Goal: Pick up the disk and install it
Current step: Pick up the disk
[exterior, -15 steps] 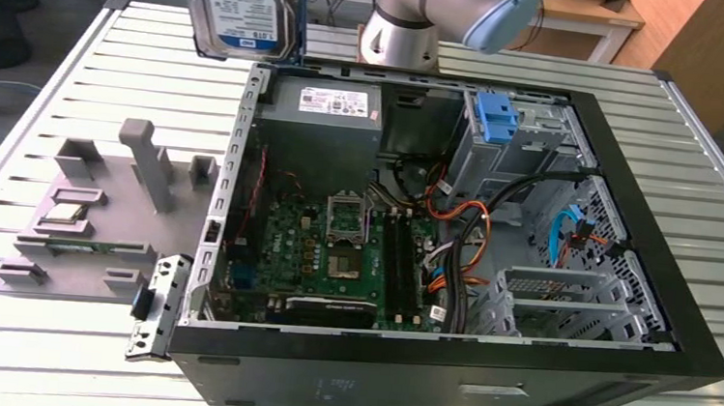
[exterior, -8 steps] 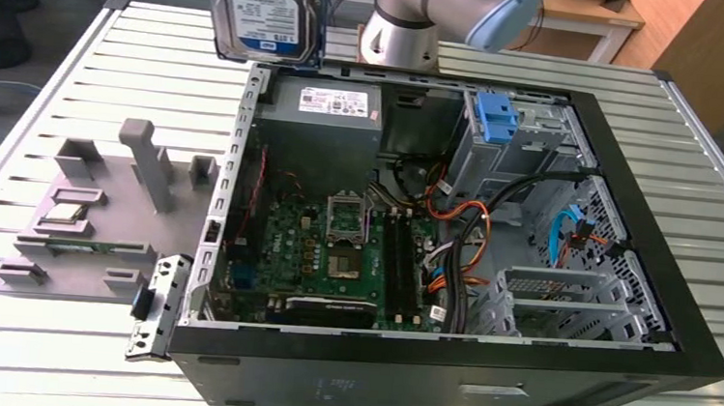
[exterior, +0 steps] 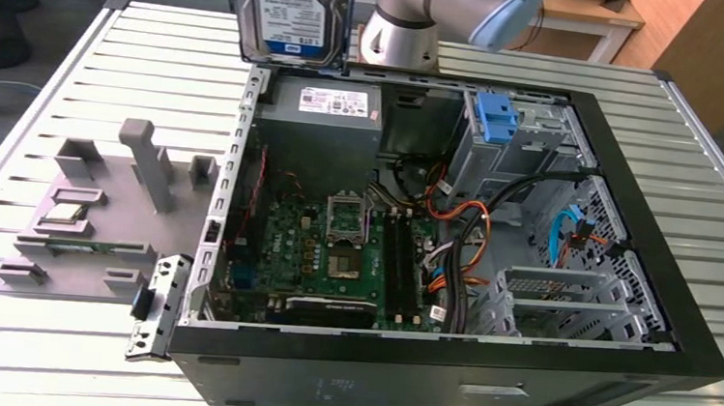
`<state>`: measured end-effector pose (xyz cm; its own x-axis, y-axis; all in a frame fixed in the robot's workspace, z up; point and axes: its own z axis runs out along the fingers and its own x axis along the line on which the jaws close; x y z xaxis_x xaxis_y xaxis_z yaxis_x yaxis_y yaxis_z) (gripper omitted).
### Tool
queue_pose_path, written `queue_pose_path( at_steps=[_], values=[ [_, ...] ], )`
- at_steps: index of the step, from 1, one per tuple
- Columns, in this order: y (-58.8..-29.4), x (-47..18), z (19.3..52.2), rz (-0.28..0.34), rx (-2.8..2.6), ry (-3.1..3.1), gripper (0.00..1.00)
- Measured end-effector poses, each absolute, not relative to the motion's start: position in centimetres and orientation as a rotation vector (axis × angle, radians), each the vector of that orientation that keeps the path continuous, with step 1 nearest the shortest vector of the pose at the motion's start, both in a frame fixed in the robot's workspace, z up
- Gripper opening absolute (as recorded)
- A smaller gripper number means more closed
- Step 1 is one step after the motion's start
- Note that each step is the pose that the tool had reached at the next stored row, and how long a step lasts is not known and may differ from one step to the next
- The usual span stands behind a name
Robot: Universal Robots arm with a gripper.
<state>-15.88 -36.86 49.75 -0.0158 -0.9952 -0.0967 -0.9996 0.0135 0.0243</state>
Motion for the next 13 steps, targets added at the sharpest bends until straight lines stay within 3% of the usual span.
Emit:
queue_pose_path(
  at_steps=[13],
  values=[
    [-36.9, -13.6, 49.7, 0.133, -2.167, 2.199, 0.35]
  ],
)
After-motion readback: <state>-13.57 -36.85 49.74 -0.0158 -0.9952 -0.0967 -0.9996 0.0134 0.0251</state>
